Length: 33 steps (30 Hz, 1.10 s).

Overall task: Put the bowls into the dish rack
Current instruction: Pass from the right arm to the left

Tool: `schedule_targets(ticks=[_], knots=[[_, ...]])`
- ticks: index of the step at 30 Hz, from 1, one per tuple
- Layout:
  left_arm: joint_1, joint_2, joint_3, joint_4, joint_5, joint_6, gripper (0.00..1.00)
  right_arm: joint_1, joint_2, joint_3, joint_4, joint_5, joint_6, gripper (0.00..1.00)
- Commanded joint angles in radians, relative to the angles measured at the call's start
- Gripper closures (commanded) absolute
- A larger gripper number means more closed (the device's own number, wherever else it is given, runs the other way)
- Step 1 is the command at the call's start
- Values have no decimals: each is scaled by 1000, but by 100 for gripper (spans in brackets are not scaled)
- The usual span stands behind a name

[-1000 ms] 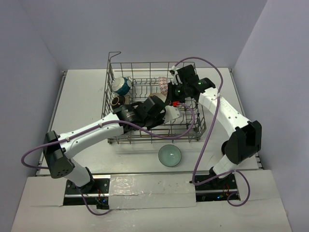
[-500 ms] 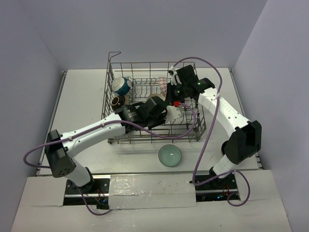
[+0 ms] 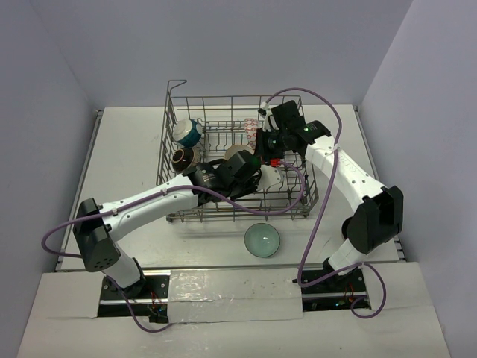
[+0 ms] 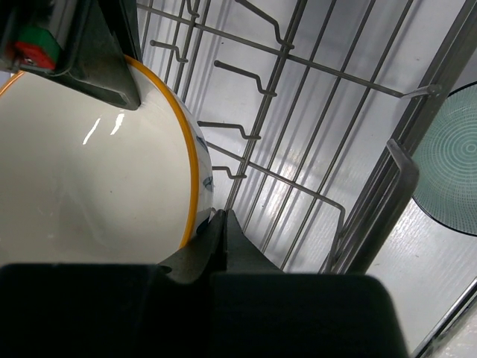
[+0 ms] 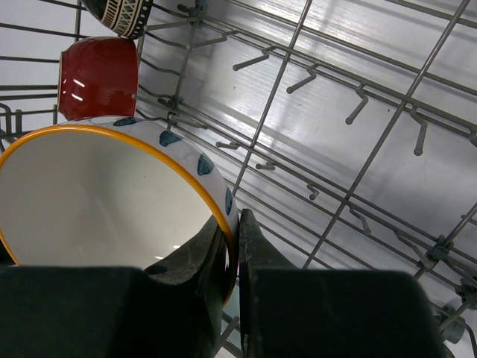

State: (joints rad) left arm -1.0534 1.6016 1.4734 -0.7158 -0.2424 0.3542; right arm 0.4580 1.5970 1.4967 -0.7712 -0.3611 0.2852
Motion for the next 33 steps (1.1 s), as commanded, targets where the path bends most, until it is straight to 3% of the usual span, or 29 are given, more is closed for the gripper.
schedule_targets(ticks=[1,4,6,7,10,11,26,33], knots=[[6,-29,2,67,-60,6,100,18,-39,11,-2,-61,-24,100],[4,-49,-8,79,-95,5,99,19,-29,14,-4,-59,-26,100],[4,-61,-25,99,-113,8,91,19,-20,14,-4,-61,-26,100],[4,-74,-31,104,-113,11,77,19,-17,16,-5,-62,-26,100],[3,-98,-41,121,-118,11,50,19,-11,16,-7,-64,-26,100],[1,-104,-42,128,-120,15,46,19,-9,14,-5,-64,-27,100],[-22,-121,-51,141,-112,48,45,19,7,19,-10,-78,-32,100],[-22,-78,-38,148,-97,55,57,19,-12,13,-2,-93,-35,100]])
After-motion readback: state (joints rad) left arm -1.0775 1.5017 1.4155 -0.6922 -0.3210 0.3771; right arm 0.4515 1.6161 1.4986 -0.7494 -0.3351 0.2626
